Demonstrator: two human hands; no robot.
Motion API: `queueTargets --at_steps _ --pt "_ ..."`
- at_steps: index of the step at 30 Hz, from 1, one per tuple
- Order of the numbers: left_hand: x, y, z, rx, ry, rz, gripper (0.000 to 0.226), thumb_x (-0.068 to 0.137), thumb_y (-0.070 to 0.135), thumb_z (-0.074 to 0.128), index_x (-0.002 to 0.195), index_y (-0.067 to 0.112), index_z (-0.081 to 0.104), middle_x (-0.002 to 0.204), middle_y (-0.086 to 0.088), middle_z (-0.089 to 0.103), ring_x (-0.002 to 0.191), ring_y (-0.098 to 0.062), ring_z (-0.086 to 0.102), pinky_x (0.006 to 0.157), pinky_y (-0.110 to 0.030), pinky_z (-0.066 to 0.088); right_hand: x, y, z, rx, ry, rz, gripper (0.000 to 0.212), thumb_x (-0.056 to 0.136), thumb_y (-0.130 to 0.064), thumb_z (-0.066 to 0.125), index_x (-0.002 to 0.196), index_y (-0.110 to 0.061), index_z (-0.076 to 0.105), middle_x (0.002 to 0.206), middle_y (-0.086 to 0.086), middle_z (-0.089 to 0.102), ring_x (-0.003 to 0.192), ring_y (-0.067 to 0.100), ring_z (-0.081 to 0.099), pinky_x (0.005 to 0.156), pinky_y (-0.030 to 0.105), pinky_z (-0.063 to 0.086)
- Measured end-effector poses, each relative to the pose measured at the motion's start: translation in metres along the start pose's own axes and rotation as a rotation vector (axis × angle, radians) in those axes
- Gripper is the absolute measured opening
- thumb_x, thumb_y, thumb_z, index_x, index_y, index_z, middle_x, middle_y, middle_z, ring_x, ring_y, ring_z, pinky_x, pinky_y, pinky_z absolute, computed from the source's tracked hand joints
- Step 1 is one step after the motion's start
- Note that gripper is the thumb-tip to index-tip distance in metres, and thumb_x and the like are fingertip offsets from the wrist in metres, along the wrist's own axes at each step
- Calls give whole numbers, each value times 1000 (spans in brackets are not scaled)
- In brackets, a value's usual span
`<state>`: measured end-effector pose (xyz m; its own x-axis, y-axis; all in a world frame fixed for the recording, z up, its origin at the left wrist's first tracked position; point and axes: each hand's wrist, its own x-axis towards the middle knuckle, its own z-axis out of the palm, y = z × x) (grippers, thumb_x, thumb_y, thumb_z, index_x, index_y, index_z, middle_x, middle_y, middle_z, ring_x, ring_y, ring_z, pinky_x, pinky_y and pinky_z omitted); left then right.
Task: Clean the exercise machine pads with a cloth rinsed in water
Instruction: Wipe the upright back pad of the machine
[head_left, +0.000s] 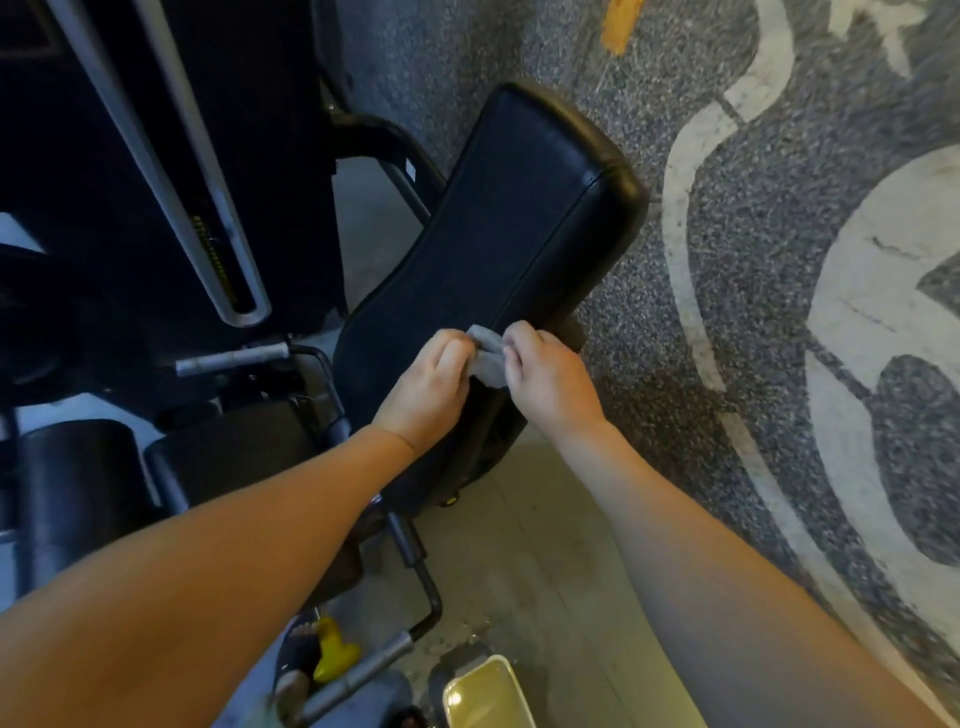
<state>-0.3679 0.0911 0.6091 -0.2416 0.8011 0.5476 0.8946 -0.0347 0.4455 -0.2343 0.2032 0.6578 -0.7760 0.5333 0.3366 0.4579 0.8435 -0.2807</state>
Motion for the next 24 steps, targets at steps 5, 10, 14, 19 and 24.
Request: queueTargets --at_steps 5,10,14,19,24 --pt "58 22 -21 -38 126 8 19 93 8 52 108 6 64 118 -11 55 110 -24 50 89 -30 48 11 14 -37 -8 288 85 11 97 -15 54 95 -4 52 86 11 56 72 28 59 56 37 45" --pt "122 42 -26 -7 161 71 19 93 12 50 100 6 66 112 -11 54 104 -23 50 86 -28 46 26 24 -62 74 404 157 6 100 -9 52 96 -5 50 88 9 52 75 29 54 61 39 37" --pt "95 19 -15 25 77 71 15 90 9 54 97 5 67 104 -11 55 96 -24 52 78 -34 50 18 27 -25 41 321 220 5 95 -9 53 96 -3 52 90 16 58 78 38 60 60 43 41" --pt "41 -7 6 67 -123 38 22 90 19 52 90 7 71 101 -11 54 89 -26 54 69 -38 53 -20 21 34 186 108 312 13 92 -8 59 104 -7 54 95 13 65 88 34 64 70 44 51" --pt "-10 -23 8 121 -449 -96 17 92 15 61 98 16 77 106 -4 53 95 -25 55 82 -46 54 -47 9 62 251 -319 433 10 96 -9 51 100 -18 46 86 8 63 77 31 63 69 48 56"
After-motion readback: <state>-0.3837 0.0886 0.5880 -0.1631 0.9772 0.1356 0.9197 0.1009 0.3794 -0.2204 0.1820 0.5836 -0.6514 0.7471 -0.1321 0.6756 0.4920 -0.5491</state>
